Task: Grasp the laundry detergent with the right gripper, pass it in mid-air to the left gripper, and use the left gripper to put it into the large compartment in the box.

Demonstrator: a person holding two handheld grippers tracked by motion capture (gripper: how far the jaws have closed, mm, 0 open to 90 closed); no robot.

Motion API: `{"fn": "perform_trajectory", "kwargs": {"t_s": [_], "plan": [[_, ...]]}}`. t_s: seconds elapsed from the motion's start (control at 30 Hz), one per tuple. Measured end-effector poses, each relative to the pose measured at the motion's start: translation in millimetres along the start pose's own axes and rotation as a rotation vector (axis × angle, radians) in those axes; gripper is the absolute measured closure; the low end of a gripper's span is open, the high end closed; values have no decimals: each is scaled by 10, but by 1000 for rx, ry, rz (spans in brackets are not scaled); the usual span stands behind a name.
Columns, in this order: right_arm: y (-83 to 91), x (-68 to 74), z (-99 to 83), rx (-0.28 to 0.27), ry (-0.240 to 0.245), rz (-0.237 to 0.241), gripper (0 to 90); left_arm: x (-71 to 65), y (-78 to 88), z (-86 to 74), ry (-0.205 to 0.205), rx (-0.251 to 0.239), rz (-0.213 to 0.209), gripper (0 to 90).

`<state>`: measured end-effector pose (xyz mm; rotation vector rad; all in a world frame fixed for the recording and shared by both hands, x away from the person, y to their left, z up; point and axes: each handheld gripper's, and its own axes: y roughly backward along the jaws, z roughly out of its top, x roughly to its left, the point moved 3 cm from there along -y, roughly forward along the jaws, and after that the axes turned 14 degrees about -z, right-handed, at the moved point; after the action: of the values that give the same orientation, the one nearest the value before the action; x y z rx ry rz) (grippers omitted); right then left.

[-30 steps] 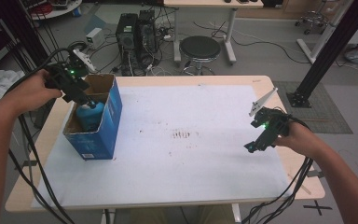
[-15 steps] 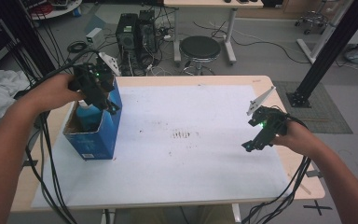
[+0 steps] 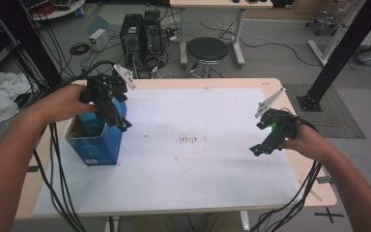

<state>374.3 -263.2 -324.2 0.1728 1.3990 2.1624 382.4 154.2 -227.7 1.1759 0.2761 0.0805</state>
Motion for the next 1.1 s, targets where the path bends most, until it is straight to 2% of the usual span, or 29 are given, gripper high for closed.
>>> {"fn": "perform_trajectory", "kwargs": {"t_s": [0.1, 0.2, 0.33, 0.5, 0.73, 1.1], "plan": [[4, 4, 3, 0, -2, -2, 12, -15, -27, 3, -10, 14, 14, 64], [13, -5, 10, -6, -6, -7, 12, -20, -42, 19, 15, 14, 39, 64], [21, -27, 23, -16, -11, -14, 12, -77, -88, 24, 7, 14, 19, 64], [43, -69, 53, -29, -25, -18, 12, -156, -161, 26, 1, 48, 14, 64], [54, -92, 86, -29, -26, -23, 12, -257, -234, 46, -31, 45, -2, 64], [53, -98, 74, -28, -24, -25, 12, -263, -372, 79, -47, 50, -25, 65]]}}
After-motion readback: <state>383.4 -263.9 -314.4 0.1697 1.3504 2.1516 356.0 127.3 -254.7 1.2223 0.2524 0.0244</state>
